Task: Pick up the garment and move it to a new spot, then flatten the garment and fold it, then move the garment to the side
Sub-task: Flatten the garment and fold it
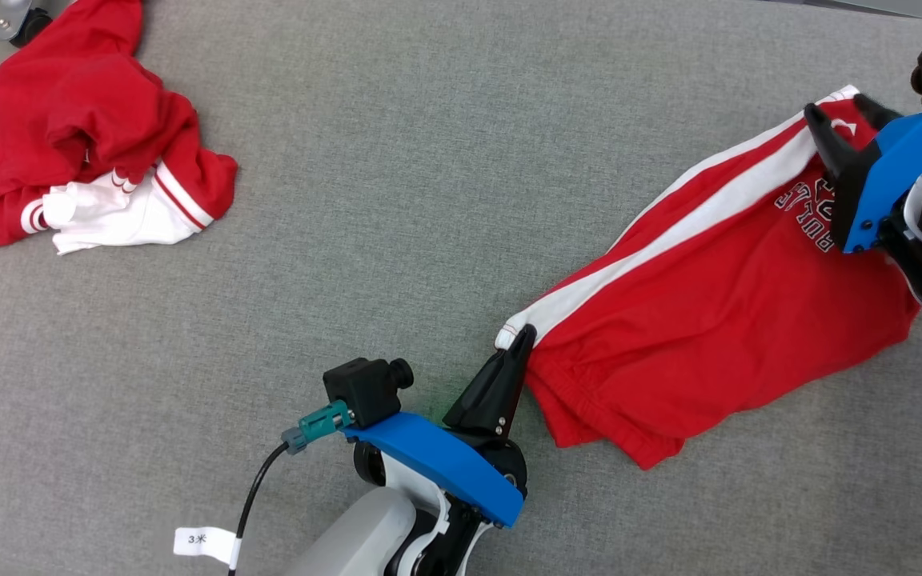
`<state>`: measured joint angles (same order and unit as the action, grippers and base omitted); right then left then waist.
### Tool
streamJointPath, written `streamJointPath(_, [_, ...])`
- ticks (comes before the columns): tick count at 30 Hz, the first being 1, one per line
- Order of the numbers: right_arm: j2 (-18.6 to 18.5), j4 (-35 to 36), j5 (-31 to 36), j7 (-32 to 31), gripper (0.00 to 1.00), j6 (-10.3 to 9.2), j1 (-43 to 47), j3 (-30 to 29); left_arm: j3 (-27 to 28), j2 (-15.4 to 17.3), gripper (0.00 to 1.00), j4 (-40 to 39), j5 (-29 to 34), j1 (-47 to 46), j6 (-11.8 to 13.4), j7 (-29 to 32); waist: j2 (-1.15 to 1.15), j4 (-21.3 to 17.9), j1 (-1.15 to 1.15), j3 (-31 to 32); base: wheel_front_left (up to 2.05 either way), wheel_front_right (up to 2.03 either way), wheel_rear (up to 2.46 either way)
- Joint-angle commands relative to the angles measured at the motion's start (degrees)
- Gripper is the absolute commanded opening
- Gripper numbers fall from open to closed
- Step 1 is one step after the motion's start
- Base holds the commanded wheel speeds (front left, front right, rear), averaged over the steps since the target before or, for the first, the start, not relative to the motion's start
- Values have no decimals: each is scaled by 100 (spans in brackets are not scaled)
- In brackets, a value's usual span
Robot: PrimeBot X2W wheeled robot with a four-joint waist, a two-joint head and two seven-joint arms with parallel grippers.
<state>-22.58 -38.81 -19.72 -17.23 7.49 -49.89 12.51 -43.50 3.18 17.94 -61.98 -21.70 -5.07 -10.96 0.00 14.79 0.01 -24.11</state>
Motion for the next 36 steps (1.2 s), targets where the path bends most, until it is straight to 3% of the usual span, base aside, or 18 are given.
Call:
streamJointPath(1, [-15, -92, 17, 109, 100, 0, -117, -9, -4, 10, 84, 66, 2, -80, 10, -36, 0, -28, -1, 14, 0, 0, 0])
streamJointPath(2, [-18, -165, 18, 188, 100, 0, -168, -19, -2, 6, 100, 84, 2, -81, 19, -54, 0, -50, -1, 25, 0, 0, 0])
streamJointPath(8, [-85, -464, -39, 582, 100, 0, -271, -55, 10, 101, 100, 149, 124, -45, 85, -129, 0, -203, -1, 151, 0, 0, 0])
streamJointPath(15, [-189, -569, -242, 959, 100, 0, 0, -99, 184, 420, 100, 47, 285, 150, 249, -263, 0, -372, -1, 430, 0, 0, 0])
streamJointPath(23, [-69, -479, -470, 1339, 100, 0, 478, -116, 517, 806, 100, -209, 593, 506, 491, -387, 0, -523, -1, 847, 0, 0, 0])
streamJointPath(30, [-147, -611, -540, 1064, 100, 0, 714, 72, 854, 985, 100, -431, 950, 709, 699, -425, 0, -480, -1, 966, 0, 0, 0])
streamJointPath(36, [-298, -888, -566, 603, 100, 0, 622, 253, 1210, 945, 100, -609, 1109, 841, 760, -427, 0, -265, -1, 779, 0, 0, 0])
